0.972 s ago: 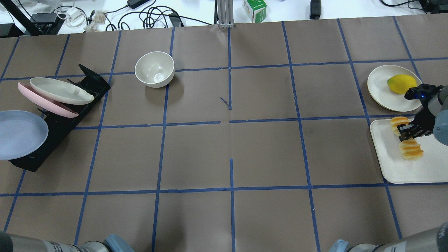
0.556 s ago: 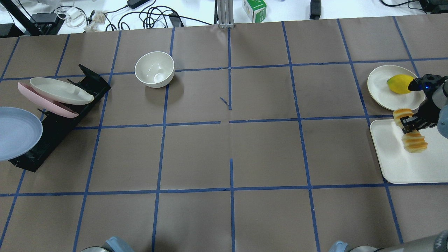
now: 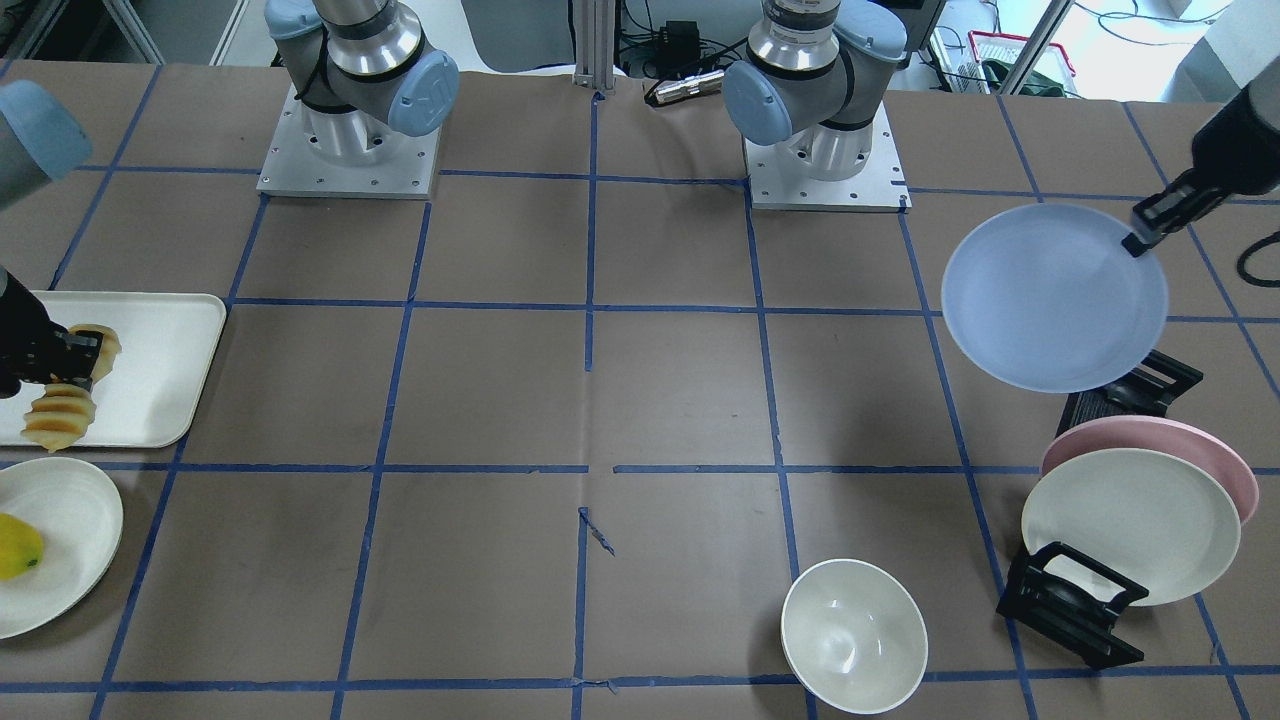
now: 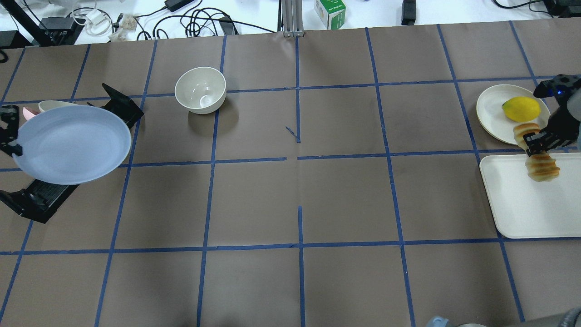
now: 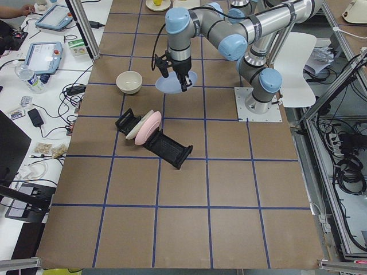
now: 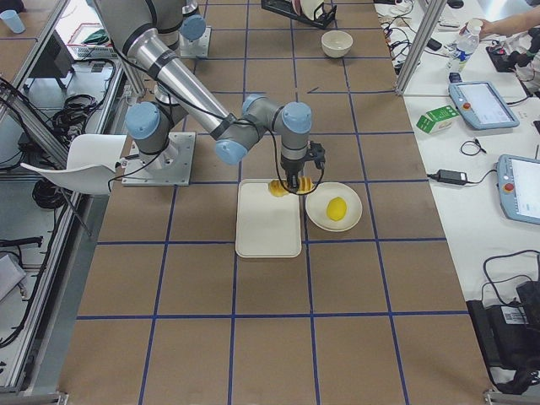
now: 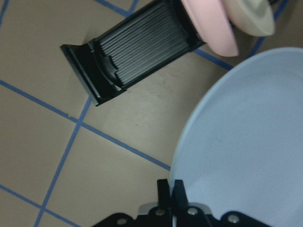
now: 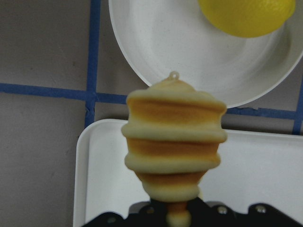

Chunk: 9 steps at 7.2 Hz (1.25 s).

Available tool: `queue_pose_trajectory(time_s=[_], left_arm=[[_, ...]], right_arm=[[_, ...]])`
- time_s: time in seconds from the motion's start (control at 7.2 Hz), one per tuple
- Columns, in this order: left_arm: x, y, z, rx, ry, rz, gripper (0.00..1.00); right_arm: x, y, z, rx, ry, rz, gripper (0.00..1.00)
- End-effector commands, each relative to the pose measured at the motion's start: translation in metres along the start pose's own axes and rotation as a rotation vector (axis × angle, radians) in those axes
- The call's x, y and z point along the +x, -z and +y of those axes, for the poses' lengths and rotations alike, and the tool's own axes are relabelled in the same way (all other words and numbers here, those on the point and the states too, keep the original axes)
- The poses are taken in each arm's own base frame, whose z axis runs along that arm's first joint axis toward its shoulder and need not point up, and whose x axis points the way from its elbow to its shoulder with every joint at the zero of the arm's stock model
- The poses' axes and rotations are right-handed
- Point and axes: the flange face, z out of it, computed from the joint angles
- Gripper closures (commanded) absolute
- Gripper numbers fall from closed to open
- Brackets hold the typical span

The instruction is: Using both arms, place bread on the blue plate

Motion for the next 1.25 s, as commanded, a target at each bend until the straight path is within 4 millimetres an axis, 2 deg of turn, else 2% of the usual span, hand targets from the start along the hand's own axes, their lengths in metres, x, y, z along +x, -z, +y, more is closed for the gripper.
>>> queue_pose_trajectory(time_s=[0.0, 0.14, 0.28, 0.42, 0.56, 0.69, 0.83, 0.97, 1.11], left_arm=[[0.147, -0.008, 0.021, 0.06, -0.268, 0.146, 1.0], [0.19, -0.034, 0.017, 0.043, -0.344, 0.166, 1.0], [0.225, -0.07, -0.003, 0.054, -0.396, 0.299, 1.0], [0.258, -0.12, 0.0, -0.018, -0.442, 0.314, 1.0], [0.294, -0.157, -0.004, 0.044, -0.513, 0.316, 1.0], [0.32, -0.206, -0.005, 0.028, -0.556, 0.319, 1.0], [0.343, -0.233, 0.003, 0.003, -0.6, 0.298, 1.0], [0.347, -0.258, -0.001, 0.012, -0.608, 0.257, 1.0], [0.35, -0.261, -0.005, 0.042, -0.613, 0.258, 1.0]], right_arm=[[-0.017, 0.048, -0.029, -0.004, 0.024, -0.008, 1.0], [-0.035, 0.06, -0.038, -0.004, 0.041, -0.01, 1.0], [-0.055, 0.075, -0.041, 0.016, 0.02, 0.005, 1.0], [-0.061, 0.085, -0.045, 0.035, 0.012, 0.012, 1.0], [-0.064, 0.085, -0.046, 0.035, 0.017, 0.011, 1.0], [-0.077, 0.088, -0.052, 0.045, 0.033, 0.015, 1.0], [-0.087, 0.067, -0.056, 0.021, -0.017, -0.034, 1.0], [-0.126, 0.067, -0.067, 0.033, -0.083, -0.083, 1.0], [-0.165, 0.069, -0.072, 0.027, -0.047, -0.058, 1.0]])
